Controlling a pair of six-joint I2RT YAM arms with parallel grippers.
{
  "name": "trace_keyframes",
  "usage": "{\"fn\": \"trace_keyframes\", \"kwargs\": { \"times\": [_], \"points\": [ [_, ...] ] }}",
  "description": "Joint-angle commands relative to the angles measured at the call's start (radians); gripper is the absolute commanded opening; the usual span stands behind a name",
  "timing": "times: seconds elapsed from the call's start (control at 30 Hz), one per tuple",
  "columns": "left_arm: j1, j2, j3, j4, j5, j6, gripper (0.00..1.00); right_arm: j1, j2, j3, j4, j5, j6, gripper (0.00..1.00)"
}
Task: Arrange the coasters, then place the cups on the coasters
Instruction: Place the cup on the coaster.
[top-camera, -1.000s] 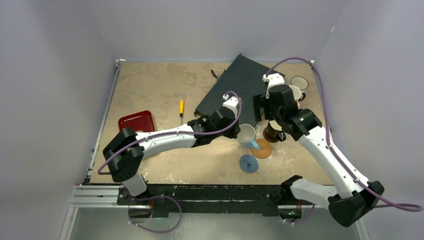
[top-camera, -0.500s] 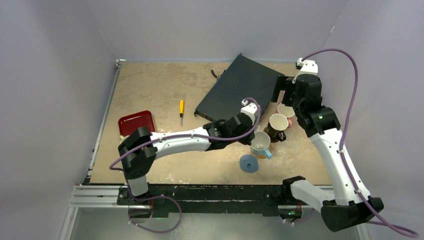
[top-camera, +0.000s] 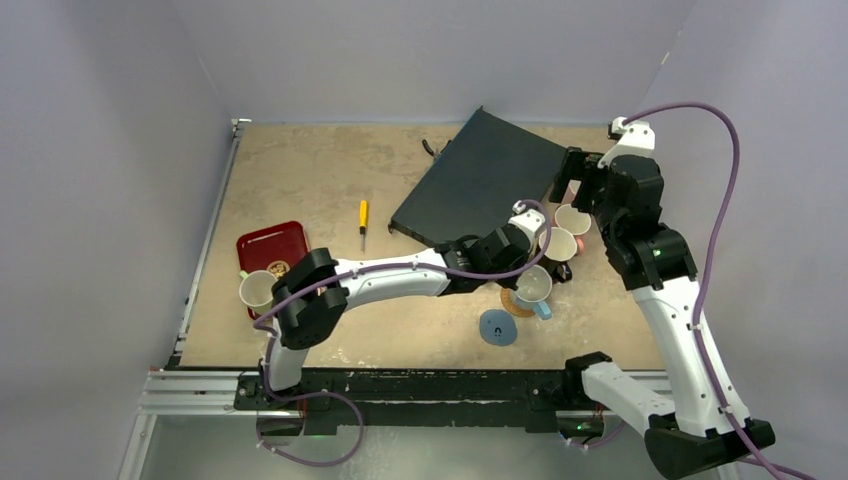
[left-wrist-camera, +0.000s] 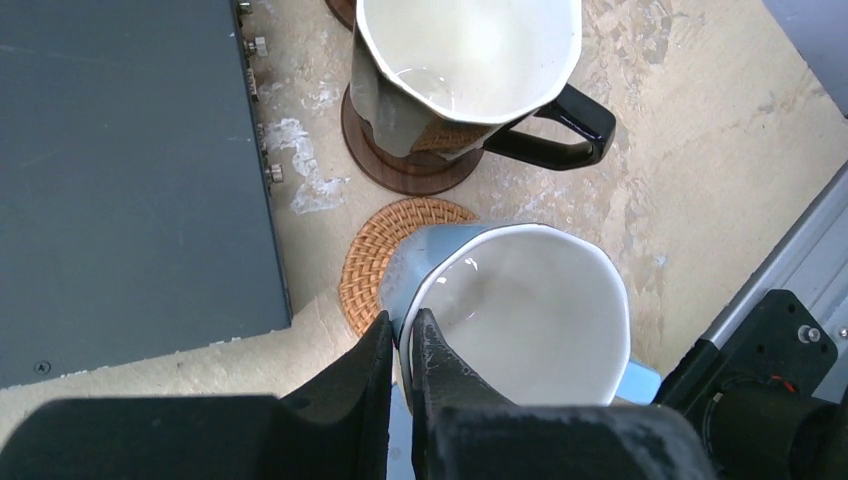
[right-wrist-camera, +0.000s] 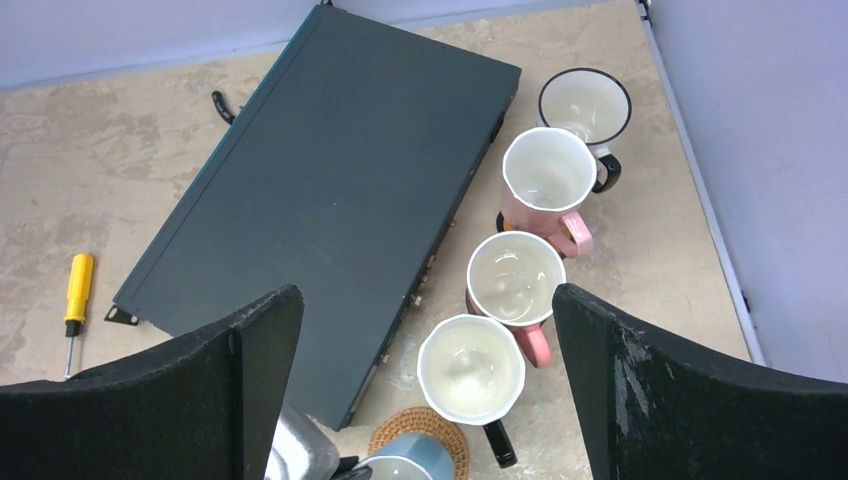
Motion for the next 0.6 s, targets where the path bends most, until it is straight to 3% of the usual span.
{"fn": "trace_keyframes", "kwargs": {
  "times": [0.0, 0.57],
  "points": [
    [-0.001, 0.005, 0.106, 0.046, -0.023, 0.021, 0.00, -0.002, -0.020, 0.036, 0.019, -0.004, -0.005, 0.98],
    [0.001, 0.049, 0.171, -0.030, -0.071, 0.032, 0.00, -0.002, -0.021, 0.027, 0.014, -0.004, -0.013, 0.98]
  ]
}}
